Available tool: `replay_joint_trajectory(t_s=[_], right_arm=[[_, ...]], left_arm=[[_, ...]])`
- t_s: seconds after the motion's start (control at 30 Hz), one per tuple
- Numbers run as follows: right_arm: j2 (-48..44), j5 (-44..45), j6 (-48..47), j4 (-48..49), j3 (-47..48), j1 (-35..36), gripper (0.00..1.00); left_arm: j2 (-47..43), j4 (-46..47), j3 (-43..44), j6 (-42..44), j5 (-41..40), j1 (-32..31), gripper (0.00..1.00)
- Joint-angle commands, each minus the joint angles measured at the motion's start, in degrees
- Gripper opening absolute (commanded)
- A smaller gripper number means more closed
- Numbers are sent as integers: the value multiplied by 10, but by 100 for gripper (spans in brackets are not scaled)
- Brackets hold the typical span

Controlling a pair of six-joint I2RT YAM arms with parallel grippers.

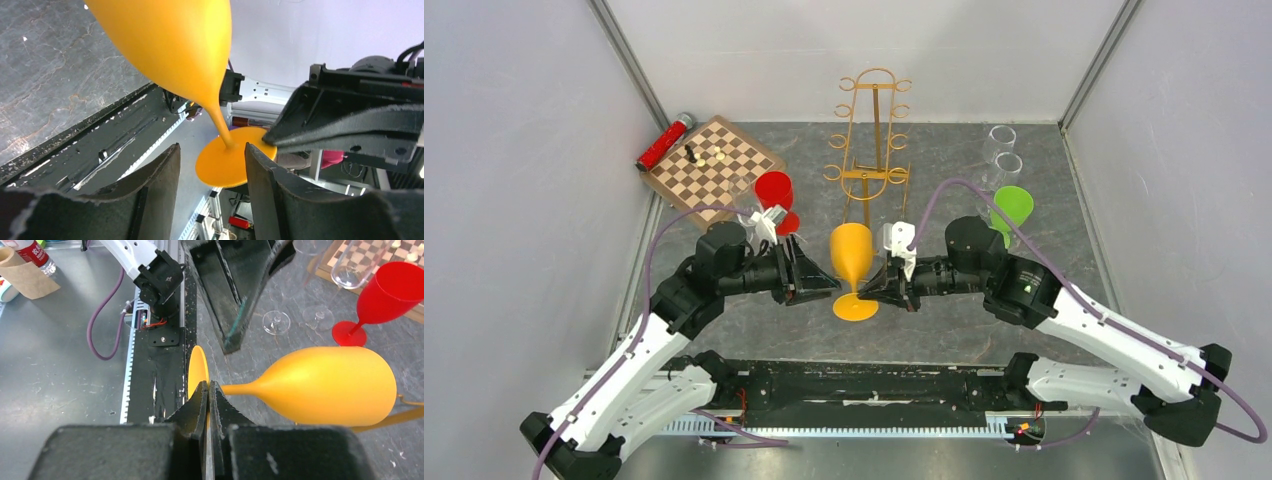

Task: Take the wine glass off the wine glass rack
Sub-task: Place the wine glass at the center of the board.

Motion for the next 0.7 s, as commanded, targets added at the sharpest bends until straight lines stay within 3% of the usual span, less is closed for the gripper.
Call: replay_joint_trajectory(t_s=[0.0, 0.53, 0.67], right_arm=[[9, 61, -28, 56, 35, 36, 0], [53, 148, -53, 101, 59, 130, 0], [57, 171, -59, 110, 59, 145, 0]], left_arm=[[-7, 33, -13, -56, 18, 3, 58], [-8, 59, -33, -86, 35, 4, 65], [-8, 63, -38, -88, 34, 4, 60]])
